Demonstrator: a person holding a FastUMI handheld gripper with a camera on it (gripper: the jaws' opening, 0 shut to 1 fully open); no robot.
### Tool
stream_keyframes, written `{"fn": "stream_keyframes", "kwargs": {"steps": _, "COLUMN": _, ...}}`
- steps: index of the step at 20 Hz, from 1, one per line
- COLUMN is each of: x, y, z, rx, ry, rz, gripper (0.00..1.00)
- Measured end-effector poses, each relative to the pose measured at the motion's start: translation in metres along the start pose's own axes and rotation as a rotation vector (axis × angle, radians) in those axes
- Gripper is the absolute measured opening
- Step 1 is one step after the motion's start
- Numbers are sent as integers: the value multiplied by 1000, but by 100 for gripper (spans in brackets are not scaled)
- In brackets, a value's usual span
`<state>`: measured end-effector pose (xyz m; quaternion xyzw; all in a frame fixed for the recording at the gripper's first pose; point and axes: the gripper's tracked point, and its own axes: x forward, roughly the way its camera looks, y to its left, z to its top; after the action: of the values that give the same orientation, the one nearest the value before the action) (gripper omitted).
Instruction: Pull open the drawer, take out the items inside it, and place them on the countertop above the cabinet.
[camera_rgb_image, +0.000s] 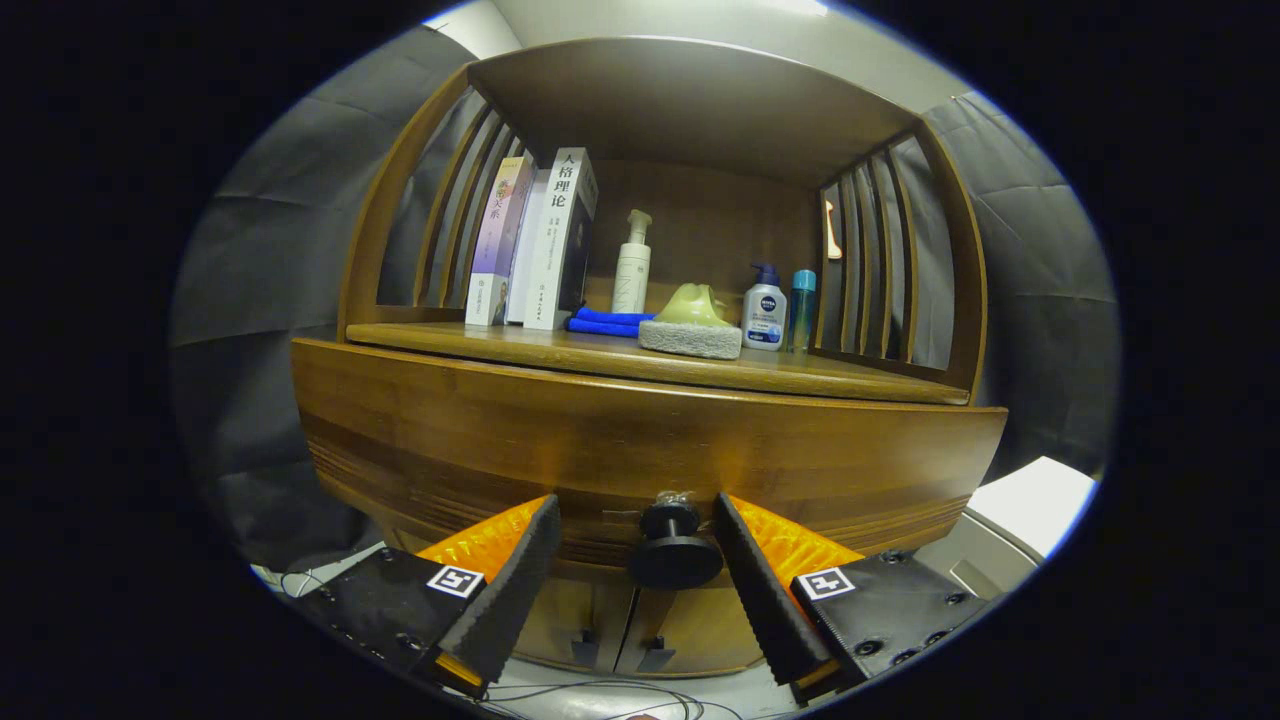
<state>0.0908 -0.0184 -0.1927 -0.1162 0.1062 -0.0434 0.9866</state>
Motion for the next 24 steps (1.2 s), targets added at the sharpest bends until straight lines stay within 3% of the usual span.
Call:
{"fn": "stream_keyframes", "kwargs": {"steps": 14, "x": 35, "y": 7, "z": 13, "rx": 94, "ry": -11, "rz": -12, "gripper": 98}}
{"fn": "stream_keyframes", "kwargs": {"steps": 19, "x": 31, "y": 7, "z": 12, "rx": 130, "ry": -1, "rz": 27, "gripper": 98}}
{"fn": "stream_keyframes", "kwargs": {"steps": 24, "x": 3, "y": -6, "z": 40, "rx": 165, "ry": -40, "rz": 47, "gripper": 98}}
